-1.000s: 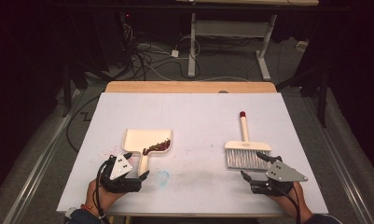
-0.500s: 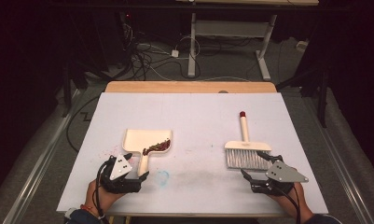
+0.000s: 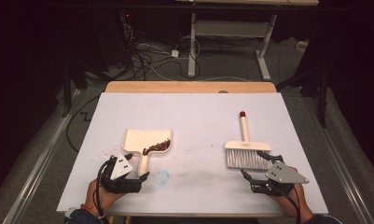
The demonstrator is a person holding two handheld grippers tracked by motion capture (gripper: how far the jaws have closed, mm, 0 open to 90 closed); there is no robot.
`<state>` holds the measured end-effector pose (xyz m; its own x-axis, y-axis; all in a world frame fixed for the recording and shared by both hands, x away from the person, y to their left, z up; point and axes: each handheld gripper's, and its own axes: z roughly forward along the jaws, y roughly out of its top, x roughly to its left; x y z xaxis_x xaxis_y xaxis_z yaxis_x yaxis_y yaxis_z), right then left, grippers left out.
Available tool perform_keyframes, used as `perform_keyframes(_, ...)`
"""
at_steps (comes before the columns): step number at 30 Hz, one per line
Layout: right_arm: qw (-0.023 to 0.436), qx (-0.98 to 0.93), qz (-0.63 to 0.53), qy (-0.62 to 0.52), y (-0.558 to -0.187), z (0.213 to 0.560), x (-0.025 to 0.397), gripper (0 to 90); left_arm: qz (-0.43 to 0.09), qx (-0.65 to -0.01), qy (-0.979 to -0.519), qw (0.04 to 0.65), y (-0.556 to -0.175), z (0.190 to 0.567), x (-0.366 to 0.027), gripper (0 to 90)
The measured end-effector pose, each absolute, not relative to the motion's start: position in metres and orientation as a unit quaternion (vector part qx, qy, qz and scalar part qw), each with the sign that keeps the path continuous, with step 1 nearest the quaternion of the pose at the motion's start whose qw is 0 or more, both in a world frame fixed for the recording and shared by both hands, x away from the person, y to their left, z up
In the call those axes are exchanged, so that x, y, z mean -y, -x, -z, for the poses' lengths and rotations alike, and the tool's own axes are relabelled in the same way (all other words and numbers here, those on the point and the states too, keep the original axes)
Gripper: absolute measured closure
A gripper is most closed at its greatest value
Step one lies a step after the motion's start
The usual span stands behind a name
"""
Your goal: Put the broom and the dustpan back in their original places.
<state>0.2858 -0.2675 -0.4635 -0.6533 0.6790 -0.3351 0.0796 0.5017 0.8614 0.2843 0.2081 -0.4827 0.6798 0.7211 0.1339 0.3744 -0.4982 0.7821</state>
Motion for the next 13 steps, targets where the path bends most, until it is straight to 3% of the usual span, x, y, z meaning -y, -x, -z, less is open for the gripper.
perform_keyframes(13, 0.347, -0.796, -0.435, -0.237, -0.2848, 0.4632, 0.2686, 19.4, -0.226, -0.326, -0.837, 0.376, -0.2868, 0.4834, -0.2053, 14.9)
